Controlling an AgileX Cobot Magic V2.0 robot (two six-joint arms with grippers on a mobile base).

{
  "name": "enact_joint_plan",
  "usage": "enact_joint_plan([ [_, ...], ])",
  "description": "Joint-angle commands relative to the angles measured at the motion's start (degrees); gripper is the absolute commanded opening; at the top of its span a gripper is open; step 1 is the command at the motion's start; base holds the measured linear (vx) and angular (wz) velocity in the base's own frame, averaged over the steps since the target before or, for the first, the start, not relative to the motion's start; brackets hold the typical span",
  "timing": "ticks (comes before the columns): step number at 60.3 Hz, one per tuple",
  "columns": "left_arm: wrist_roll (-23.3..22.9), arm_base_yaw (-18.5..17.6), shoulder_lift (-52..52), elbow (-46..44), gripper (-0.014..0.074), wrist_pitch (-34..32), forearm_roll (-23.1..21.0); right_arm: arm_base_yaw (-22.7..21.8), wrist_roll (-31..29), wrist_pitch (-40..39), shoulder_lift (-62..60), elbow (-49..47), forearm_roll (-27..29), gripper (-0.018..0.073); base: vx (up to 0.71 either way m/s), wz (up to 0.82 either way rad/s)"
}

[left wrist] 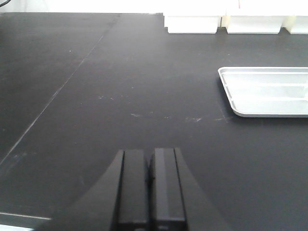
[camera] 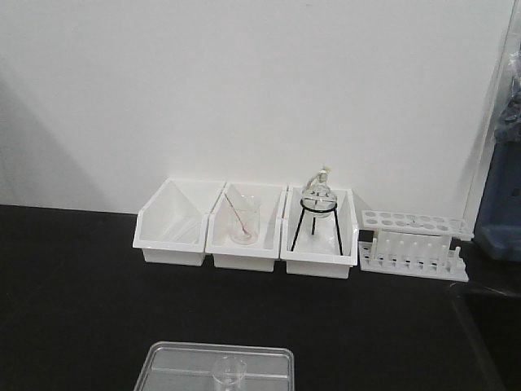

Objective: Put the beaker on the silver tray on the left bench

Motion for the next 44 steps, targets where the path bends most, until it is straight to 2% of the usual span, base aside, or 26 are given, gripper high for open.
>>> enact_joint_plan([
  [1,0.0,-0.2,-0.3,1.1,0.0001,-4.5,-0.4,-0.3,-0.4,-3.3,-0.7,0.3,-0.3,-0.0014,0.0,0.0],
  [44,0.0,-0.2,-0.3,1.1,0.0001,-4.5,-0.4,-0.3,-0.4,-3.4,-0.7,0.3,-0.3,-0.0014,0.0,0.0],
])
